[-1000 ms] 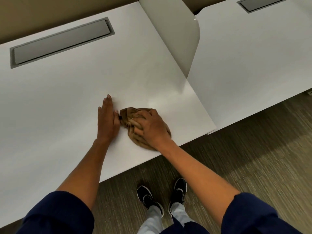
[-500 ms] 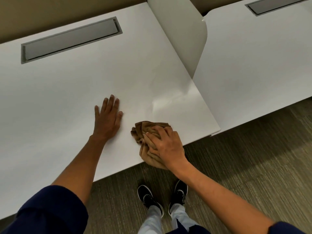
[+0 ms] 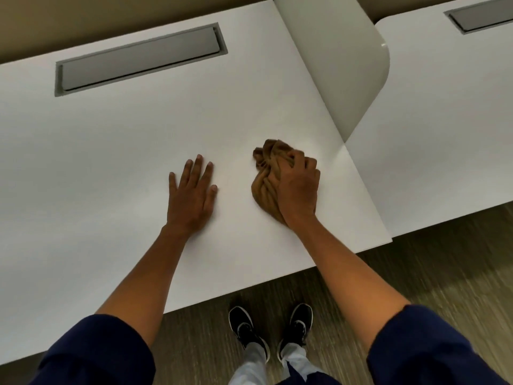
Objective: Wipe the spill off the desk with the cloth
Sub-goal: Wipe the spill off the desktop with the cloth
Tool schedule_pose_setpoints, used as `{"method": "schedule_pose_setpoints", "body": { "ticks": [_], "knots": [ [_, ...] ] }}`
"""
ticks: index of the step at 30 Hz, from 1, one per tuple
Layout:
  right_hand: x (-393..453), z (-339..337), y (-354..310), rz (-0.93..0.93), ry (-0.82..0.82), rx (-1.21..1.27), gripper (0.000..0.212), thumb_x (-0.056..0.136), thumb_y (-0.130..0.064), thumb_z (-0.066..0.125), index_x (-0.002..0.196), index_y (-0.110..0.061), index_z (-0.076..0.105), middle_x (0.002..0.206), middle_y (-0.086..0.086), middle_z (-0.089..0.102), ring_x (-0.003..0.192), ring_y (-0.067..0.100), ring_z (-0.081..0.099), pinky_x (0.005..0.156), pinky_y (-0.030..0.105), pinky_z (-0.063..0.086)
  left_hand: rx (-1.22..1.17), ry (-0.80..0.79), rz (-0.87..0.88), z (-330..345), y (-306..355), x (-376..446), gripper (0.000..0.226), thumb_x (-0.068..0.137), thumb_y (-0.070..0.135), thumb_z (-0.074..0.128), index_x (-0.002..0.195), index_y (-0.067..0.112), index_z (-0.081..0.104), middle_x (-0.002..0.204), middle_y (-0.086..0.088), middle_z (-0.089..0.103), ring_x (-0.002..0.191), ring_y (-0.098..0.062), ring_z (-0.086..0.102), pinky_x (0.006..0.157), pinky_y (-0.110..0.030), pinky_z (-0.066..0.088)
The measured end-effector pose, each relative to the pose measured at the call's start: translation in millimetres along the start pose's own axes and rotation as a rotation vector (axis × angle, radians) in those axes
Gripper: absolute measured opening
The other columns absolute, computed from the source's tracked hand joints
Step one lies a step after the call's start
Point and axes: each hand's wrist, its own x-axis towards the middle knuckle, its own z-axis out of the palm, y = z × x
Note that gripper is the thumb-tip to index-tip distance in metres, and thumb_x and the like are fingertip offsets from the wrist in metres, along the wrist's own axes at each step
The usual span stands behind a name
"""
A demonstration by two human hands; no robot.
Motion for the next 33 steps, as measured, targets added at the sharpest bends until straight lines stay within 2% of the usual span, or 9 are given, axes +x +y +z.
{"method": "schedule_pose_setpoints", "body": {
  "ticks": [3, 7, 15, 21, 26, 29, 31, 33],
  "knots": [
    [45.6, 7.9, 3.9, 0.043, -0.035, -0.053, 0.034, 0.101, -0.030, 0.038, 0.123, -0.016, 0.060, 0.141, 0.008, 0.047, 0.114, 0.033, 0.046, 0.090, 0.041, 0.039, -0.020, 0.031, -0.013, 4.2, -1.2, 0.0, 0.059, 0.102, 0.045, 0.018, 0.158, 0.028, 0.018, 0.168, 0.005, 0.005, 0.155, -0.016, 0.003, 0.123, -0.055, 0.005],
    [102.8, 11.6, 12.6, 0.113, -0.010, -0.065, 0.028, 0.102, -0.025, 0.043, 0.123, -0.015, 0.058, 0.138, 0.006, 0.046, 0.111, 0.031, 0.045, 0.090, 0.040, 0.042, -0.043, 0.053, -0.012, 6.1, -0.9, -0.6, 0.056, 0.103, 0.043, 0.019, 0.158, 0.030, 0.020, 0.168, 0.007, 0.006, 0.155, -0.014, 0.002, 0.124, -0.053, 0.004],
    [166.1, 14.0, 13.1, 0.141, -0.043, -0.055, 0.037, 0.100, -0.041, 0.042, 0.124, -0.017, 0.059, 0.135, 0.005, 0.047, 0.114, 0.031, 0.044, 0.092, 0.040, 0.042, -0.055, 0.067, -0.019, 5.2, -0.7, 1.1, 0.055, 0.103, 0.041, 0.021, 0.157, 0.029, 0.023, 0.168, 0.007, 0.008, 0.155, -0.014, 0.003, 0.124, -0.053, 0.005],
    [149.2, 10.6, -4.2, 0.094, -0.090, 0.023, 0.046, 0.096, -0.053, 0.045, 0.119, -0.017, 0.062, 0.130, 0.006, 0.047, 0.108, 0.030, 0.046, 0.082, 0.039, 0.048, -0.041, 0.048, -0.030, 4.8, 0.0, 1.7, 0.057, 0.103, 0.042, 0.020, 0.158, 0.028, 0.021, 0.168, 0.007, 0.006, 0.155, -0.013, 0.001, 0.124, -0.052, 0.005],
    [107.3, 12.3, -40.9, -0.026, -0.173, 0.041, 0.042, 0.097, -0.050, 0.048, 0.121, -0.017, 0.060, 0.132, 0.006, 0.046, 0.109, 0.030, 0.045, 0.085, 0.041, 0.048, -0.071, 0.043, -0.022, 4.2, -1.5, 2.1, 0.061, 0.102, 0.044, 0.016, 0.160, 0.023, 0.012, 0.168, 0.006, 0.005, 0.155, -0.014, 0.001, 0.124, -0.052, 0.003],
    [82.9, 13.7, -57.7, -0.060, -0.168, 0.179, 0.034, 0.094, -0.044, 0.056, 0.111, -0.015, 0.061, 0.125, 0.006, 0.052, 0.105, 0.031, 0.047, 0.084, 0.043, 0.048, -0.169, 0.062, -0.017, 2.7, -2.6, 2.2, 0.063, 0.101, 0.044, 0.015, 0.160, 0.023, 0.007, 0.168, 0.006, 0.000, 0.155, -0.011, 0.000, 0.125, -0.049, 0.000],
    [65.9, 14.7, -68.2, -0.081, -0.160, 0.251, 0.029, 0.092, -0.042, 0.059, 0.108, -0.019, 0.062, 0.119, 0.003, 0.055, 0.101, 0.028, 0.049, 0.078, 0.036, 0.046, -0.254, 0.092, -0.015, 0.5, -2.6, 2.2, 0.064, 0.101, 0.043, 0.018, 0.160, 0.020, 0.008, 0.168, 0.005, 0.002, 0.155, -0.010, 0.000, 0.125, -0.048, 0.001],
    [44.6, 16.9, -78.6, -0.150, -0.164, 0.218, 0.027, 0.091, -0.043, 0.057, 0.110, -0.025, 0.064, 0.117, -0.001, 0.055, 0.098, 0.025, 0.049, 0.071, 0.031, 0.042, -0.337, 0.126, -0.015, -1.7, -3.5, 0.3, 0.063, 0.102, 0.041, 0.021, 0.160, 0.017, 0.010, 0.168, 0.003, 0.005, 0.155, -0.010, 0.001, 0.126, -0.045, 0.001]
  ]
}}
